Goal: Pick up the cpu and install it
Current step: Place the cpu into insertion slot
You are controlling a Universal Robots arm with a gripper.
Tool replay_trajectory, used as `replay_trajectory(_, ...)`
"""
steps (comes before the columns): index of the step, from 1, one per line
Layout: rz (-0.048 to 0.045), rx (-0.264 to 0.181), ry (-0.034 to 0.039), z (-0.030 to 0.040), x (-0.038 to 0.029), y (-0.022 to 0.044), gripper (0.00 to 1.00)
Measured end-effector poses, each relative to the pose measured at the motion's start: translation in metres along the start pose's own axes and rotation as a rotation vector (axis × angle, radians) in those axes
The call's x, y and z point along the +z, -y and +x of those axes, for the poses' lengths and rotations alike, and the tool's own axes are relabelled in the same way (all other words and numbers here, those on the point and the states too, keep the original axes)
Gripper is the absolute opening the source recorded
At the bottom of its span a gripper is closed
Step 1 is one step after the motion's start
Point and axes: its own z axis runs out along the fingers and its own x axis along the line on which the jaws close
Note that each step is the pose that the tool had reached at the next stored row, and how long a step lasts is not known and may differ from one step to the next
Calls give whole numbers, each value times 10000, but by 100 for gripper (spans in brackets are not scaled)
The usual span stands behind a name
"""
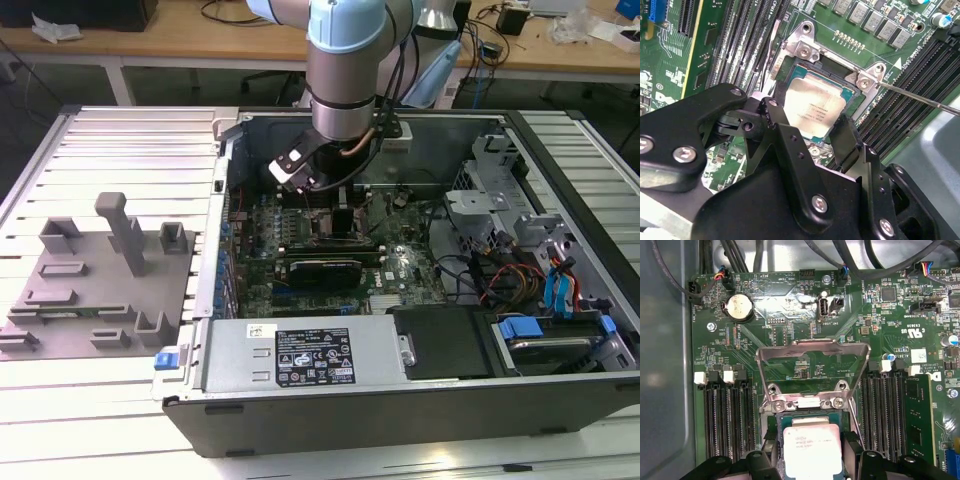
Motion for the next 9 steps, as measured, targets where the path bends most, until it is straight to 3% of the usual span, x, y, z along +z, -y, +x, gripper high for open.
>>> replay_trajectory(5,1,0,0,-2,-32,-3,62)
replay_trajectory(9,1,0,1,-5,-121,-9,62)
